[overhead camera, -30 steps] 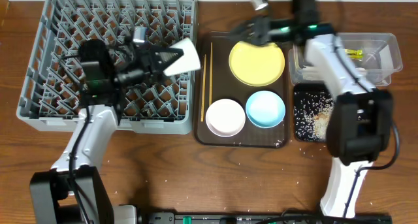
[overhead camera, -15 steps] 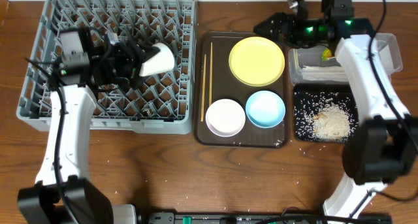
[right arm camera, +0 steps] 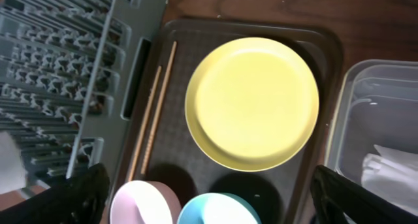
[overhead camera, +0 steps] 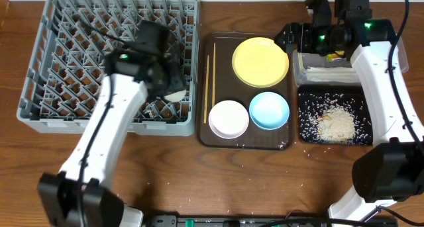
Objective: Sort waste into correct bins and load items into the dishwasher
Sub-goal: 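Place the white cup upside down in the rack with the left gripper, then reach the left gripper to the white bowl and grasp its rim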
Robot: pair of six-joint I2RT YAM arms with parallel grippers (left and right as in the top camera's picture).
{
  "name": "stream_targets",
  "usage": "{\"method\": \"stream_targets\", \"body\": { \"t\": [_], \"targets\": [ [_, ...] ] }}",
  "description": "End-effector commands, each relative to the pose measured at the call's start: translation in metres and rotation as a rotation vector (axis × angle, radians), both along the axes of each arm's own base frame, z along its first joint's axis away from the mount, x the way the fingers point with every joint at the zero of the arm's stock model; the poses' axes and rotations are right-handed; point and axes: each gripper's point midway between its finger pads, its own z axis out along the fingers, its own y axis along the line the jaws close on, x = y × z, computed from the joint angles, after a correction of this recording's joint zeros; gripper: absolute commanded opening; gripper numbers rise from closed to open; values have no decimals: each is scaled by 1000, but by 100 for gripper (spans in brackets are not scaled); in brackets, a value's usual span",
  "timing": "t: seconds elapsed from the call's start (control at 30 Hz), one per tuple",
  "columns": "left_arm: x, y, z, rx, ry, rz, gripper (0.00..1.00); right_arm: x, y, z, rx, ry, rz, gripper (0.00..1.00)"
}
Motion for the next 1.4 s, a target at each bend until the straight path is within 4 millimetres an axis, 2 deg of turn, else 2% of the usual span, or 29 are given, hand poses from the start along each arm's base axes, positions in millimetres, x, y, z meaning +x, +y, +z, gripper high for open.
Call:
{"method": "stream_targets", "body": {
  "t": [0.0,0.23,0.3,0.47,0.57,0.67,0.8,0.93,1.0,1.07,1.2,1.33,1.37],
  "targets": [
    [1,6,-24,122,62,-27,28,-2,0,1,-24,-9,13,94],
    [-11,9,-63,162,228,-16,29,-8,1,-2,-26,20,17,93],
    [-11,10,-69,167,246,-18,33,-8,3,-2,-26,17,21,93],
    [-12,10,-79,174,274,-19,85,-10,10,-2,-26,17,37,93],
    [-7,11,-73,169,257,-13,92,-10,13,-2,-26,15,42,93],
    [2,12,-53,156,212,-5,93,-10,14,-2,-26,13,45,93],
    [18,9,-12,130,116,3,93,-12,19,-2,-27,16,56,93],
    [19,-9,13,26,63,-25,93,-15,29,-2,-27,17,79,93],
    [15,-17,17,-26,71,-41,92,-19,35,-4,-27,28,92,88],
    [5,-32,18,-112,112,-61,89,-33,46,-11,-52,76,119,80],
    [-2,-35,16,-131,145,-49,86,-44,52,-21,-144,107,120,68],
    [-4,-39,15,-128,152,-56,81,-53,72,-23,-155,117,147,53],
    [-5,-41,15,-129,154,-55,80,-55,76,-23,-156,120,151,52]
  ]
}}
